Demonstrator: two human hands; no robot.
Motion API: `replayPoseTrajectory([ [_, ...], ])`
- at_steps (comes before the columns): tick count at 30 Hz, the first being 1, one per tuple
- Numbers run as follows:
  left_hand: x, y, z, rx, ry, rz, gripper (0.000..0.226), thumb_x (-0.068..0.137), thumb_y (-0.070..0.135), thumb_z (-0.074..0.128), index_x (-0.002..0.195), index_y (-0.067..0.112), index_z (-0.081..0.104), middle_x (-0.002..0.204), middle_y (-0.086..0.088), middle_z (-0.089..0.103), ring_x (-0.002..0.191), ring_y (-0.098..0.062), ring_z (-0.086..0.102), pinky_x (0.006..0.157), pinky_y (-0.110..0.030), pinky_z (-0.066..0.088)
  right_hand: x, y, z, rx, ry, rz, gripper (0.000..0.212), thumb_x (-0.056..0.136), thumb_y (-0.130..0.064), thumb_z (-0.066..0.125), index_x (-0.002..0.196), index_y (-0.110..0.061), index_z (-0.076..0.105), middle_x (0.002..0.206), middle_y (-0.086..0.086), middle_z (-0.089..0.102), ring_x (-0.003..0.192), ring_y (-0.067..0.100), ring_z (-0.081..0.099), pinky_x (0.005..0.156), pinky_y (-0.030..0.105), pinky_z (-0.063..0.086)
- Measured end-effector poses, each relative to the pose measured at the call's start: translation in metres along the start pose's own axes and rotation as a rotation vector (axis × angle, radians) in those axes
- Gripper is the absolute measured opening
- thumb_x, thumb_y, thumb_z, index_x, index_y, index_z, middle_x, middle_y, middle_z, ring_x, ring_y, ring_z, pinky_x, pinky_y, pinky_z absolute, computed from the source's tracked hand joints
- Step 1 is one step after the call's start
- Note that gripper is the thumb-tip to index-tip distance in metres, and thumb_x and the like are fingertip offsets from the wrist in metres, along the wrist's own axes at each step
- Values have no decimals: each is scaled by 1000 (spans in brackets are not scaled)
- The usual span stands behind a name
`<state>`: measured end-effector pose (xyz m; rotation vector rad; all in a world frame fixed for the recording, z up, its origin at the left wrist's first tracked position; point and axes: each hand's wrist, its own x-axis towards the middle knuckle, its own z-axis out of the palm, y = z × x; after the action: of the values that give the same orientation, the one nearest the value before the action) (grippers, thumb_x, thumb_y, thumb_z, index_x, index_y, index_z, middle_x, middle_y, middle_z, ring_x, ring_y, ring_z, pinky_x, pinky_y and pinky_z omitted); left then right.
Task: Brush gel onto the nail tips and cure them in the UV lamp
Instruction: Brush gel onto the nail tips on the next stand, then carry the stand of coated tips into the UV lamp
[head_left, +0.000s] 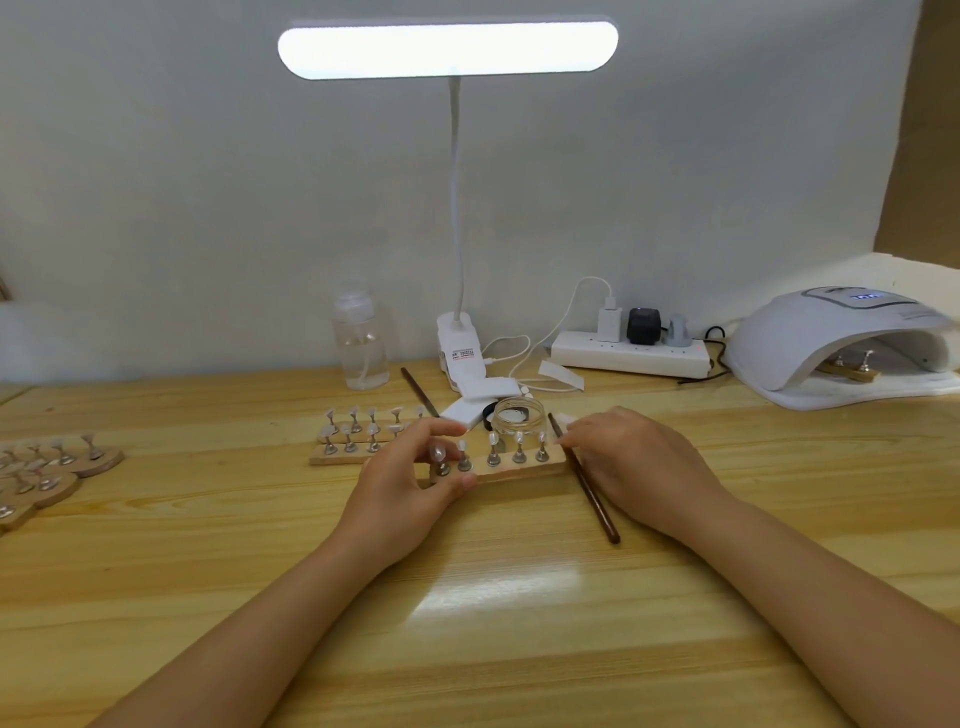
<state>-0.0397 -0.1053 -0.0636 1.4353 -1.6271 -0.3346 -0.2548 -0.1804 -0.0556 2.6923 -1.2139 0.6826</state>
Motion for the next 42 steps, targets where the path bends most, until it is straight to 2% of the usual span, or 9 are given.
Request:
replayPoseTrajectory([
  [5, -1, 2, 0, -2, 8, 10, 42, 76, 15, 72, 96, 44, 49, 89, 14, 61, 93, 4, 55, 76, -5, 35, 0, 3, 1, 5, -41, -18, 35, 93, -14, 47, 124, -29, 57, 137, -11, 47, 123, 9, 42, 87, 23, 40],
  [13, -1, 3, 0, 6, 19, 30, 43, 75, 12, 72, 96, 42, 50, 88, 11, 61, 93, 7, 54, 73, 4, 32, 5, 9, -10, 252, 16, 122, 30, 92, -15, 50, 116, -30, 60, 124, -14, 54, 117, 5, 46, 92, 21, 37],
  [18, -2, 6, 0, 30, 25, 62, 43, 75, 12, 72, 96, 43, 50, 88, 15, 61, 92, 12, 52, 72, 4, 32, 6, 26, -26, 350, 36, 169, 26, 91, -17, 53, 110, -30, 63, 102, -20, 57, 92, -7, 49, 73, 5, 33],
  [25, -3, 33, 4, 38, 142, 197, 41, 66, 31, 65, 102, 43, 47, 86, 17, 63, 95, 14, 51, 82, 1, 33, -9, 59, -35, 384, 21, 259, 19, 90, -23, 56, 91, -41, 60, 90, -21, 59, 83, -8, 52, 67, 9, 36],
  [27, 0, 43, 10, 0, 122, 187, 42, 65, 33, 64, 102, 44, 47, 95, 25, 61, 97, 16, 50, 81, -3, 36, -12, 67, -35, 418, 7, 304, 23, 89, -23, 56, 84, -45, 55, 88, -24, 57, 82, -6, 52, 66, 10, 38],
  [30, 13, 61, 31, -61, 88, 160, 44, 65, 32, 69, 100, 45, 46, 97, 34, 57, 97, 19, 48, 77, -7, 35, -13, 77, -36, 462, 1, 352, 24, 89, -21, 56, 81, -43, 54, 88, -17, 59, 80, -2, 55, 65, 13, 40],
  [34, 41, 92, 81, -218, 103, 93, 42, 74, 19, 73, 99, 41, 46, 84, 18, 62, 86, 23, 48, 68, 5, 33, -13, 94, -46, 575, 83, 484, 21, 88, -17, 56, 80, -35, 51, 83, -9, 65, 60, -1, 59, 55, 13, 41],
  [37, 58, 111, 126, -319, 77, 44, 43, 76, 16, 72, 102, 37, 45, 83, 15, 60, 82, 16, 52, 66, 1, 37, -18, 116, -56, 669, 105, 607, 14, 89, -14, 53, 83, -26, 52, 76, -6, 67, 51, -1, 60, 55, 21, 39],
  [42, 75, 126, 188, -401, -4, -77, 42, 78, 17, 71, 103, 37, 45, 83, 13, 58, 79, 11, 52, 61, -1, 38, -42, 164, -70, 619, 228, 854, 15, 86, -12, 52, 79, -25, 52, 78, 2, 66, 62, 12, 61, 55, 25, 40],
])
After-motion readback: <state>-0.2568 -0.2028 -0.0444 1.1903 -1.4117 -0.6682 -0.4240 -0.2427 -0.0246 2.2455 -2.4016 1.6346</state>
